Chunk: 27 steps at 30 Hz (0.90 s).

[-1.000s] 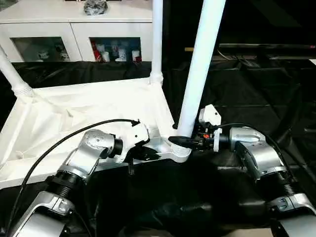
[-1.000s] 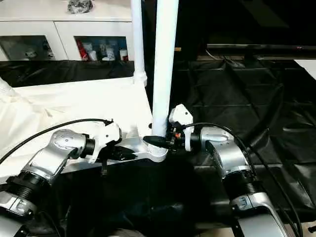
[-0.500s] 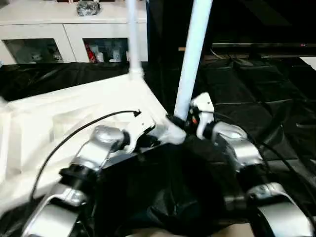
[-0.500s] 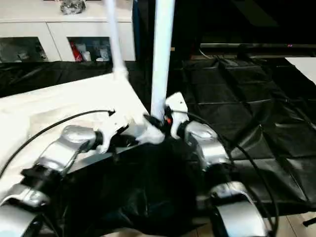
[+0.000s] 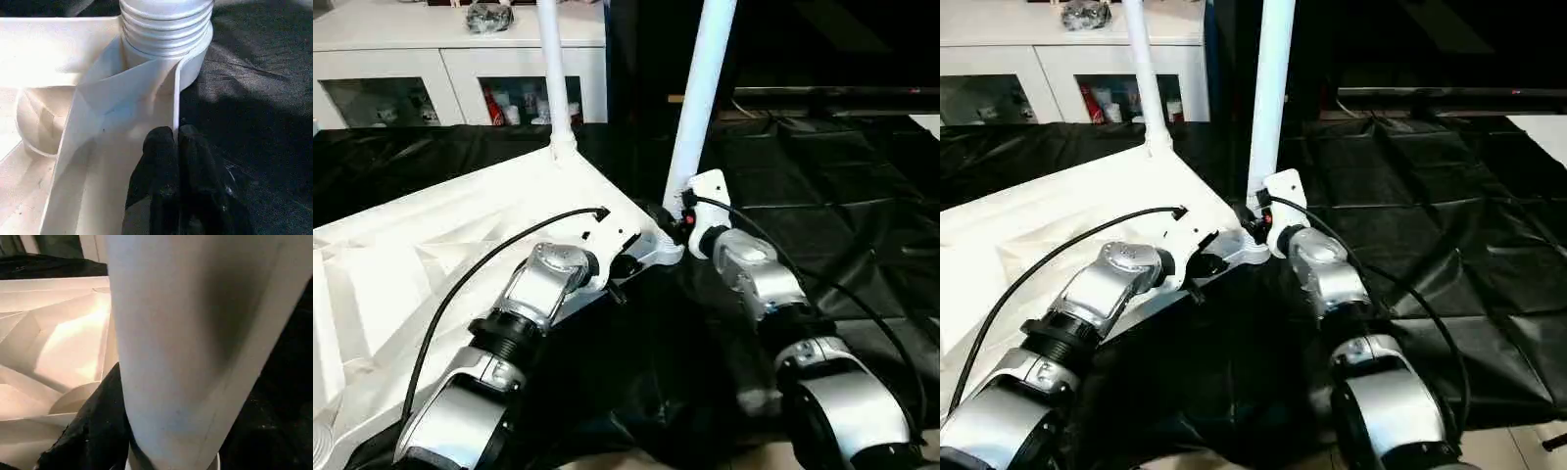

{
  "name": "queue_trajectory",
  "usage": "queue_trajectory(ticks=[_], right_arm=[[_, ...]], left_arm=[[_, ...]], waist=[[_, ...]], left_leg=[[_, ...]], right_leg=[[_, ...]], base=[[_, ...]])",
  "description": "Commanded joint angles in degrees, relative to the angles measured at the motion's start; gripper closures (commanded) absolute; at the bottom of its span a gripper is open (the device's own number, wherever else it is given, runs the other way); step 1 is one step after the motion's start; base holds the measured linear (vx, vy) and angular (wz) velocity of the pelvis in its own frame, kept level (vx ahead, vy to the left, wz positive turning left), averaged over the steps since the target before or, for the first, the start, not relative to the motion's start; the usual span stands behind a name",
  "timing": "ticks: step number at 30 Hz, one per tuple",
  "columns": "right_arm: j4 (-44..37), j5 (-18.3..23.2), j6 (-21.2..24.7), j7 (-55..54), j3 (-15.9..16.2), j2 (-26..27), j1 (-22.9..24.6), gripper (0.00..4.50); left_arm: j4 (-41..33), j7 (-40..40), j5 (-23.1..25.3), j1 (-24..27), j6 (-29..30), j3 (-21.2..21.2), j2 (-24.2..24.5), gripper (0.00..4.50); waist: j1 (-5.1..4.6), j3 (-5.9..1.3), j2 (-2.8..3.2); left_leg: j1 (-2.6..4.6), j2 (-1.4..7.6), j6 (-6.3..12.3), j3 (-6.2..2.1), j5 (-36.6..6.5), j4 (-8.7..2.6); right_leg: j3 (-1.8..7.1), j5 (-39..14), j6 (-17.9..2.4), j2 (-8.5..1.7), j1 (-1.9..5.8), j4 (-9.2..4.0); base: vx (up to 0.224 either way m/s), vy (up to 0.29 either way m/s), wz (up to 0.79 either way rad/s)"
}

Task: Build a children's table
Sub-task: Insert table leg to table base

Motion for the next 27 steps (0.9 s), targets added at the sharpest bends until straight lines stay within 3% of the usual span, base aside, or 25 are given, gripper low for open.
queue_trajectory(ticks=[1,3,4,7,18,22,23,25,27], right_arm=[[7.4,-0.8,4.0,1.4,2.4,4.3,3.2,2.62],[7.8,-0.8,3.9,1.4,2.3,4.3,2.9,2.62],[7.6,-0.4,4.0,2.5,2.0,4.3,2.8,2.27],[7.3,0.1,4.0,4.2,1.7,4.2,2.6,2.06],[1.8,0.8,1.6,12.4,1.0,0.9,1.9,1.04],[-1.9,0.8,1.7,16.2,1.8,-1.1,2.8,0.84],[-3.0,0.7,1.9,17.5,2.2,-1.7,3.2,0.75],[-6.3,0.8,2.6,21.5,3.3,-3.5,4.4,0.75],[-9.8,0.9,3.4,25.6,4.5,-5.5,5.8,0.75]], left_arm=[[-0.7,2.6,-0.3,-2.9,-0.5,0.8,-1.6,4.5],[-0.7,2.5,-0.4,-2.9,-0.6,0.8,-1.5,4.5],[-0.8,2.4,-0.5,-2.9,-0.7,0.8,-1.4,4.5],[-1.3,1.7,-0.6,-2.5,-2.0,0.7,-1.1,4.5],[-5.7,-5.4,-2.7,0.2,-7.6,-0.4,1.3,4.5],[-6.7,-7.6,-2.9,1.3,-8.4,-0.9,2.6,4.5],[-6.8,-8.0,-2.9,1.5,-8.7,-1.0,3.0,4.5],[-7.1,-9.6,-3.1,2.0,-9.9,-1.2,3.8,4.5],[-8.0,-11.6,-3.7,2.7,-10.6,-1.4,4.6,4.5]], waist=[[0.27,-2.32,0.25],[0.24,-2.29,0.24],[0.28,-2.31,0.18],[0.3,-2.33,0.2],[0.32,-2.89,0.55],[0.46,-3.86,0.46],[0.52,-3.82,0.42],[0.79,-3.62,0.34],[0.99,-3.43,0.19]], left_leg=[[-0.15,0.78,0.64,0.08,-14.7,-4.62],[-0.18,0.8,0.68,0.06,-15.1,-4.69],[-0.21,0.82,0.77,0.03,-14.8,-4.71],[-0.23,0.86,1.03,0.04,-14.6,-4.75],[-0.73,0.96,3.3,0.16,-7.0,-4.18],[-1.05,0.6,6.72,0.38,0.8,-2.94],[-1.12,0.56,7.82,0.44,1.6,-2.8],[-1.13,0.63,8.79,0.45,0.3,-2.84],[-0.96,0.89,8.37,0.56,-2.0,-3.06]], right_leg=[[2.19,-15.3,-11.7,-3.47,1.94,-5.27],[2.17,-16.3,-11.4,-3.52,1.87,-5.38],[2.18,-16.3,-11.2,-3.52,1.89,-5.37],[2.19,-16.0,-11.1,-3.51,1.83,-5.41],[2.0,-2.3,-14.8,-3.49,2.57,-4.06],[1.95,12.4,-17.2,-3.08,2.74,-2.56],[1.87,14.8,-17.7,-3.03,2.66,-2.39],[1.74,13.8,-17.8,-3.03,2.77,-2.61],[1.71,10.2,-17.5,-3.08,2.62,-2.92]], base=[[0.0,0.0,0.0],[0.0,0.0,0.0],[0.0,0.0,0.0],[0.0,0.0,0.0],[0.0,0.0,0.0],[0.0,0.0,0.0],[0.0,0.0,0.0],[0.0,0.0,0.0],[0.0,0.0,0.0]])
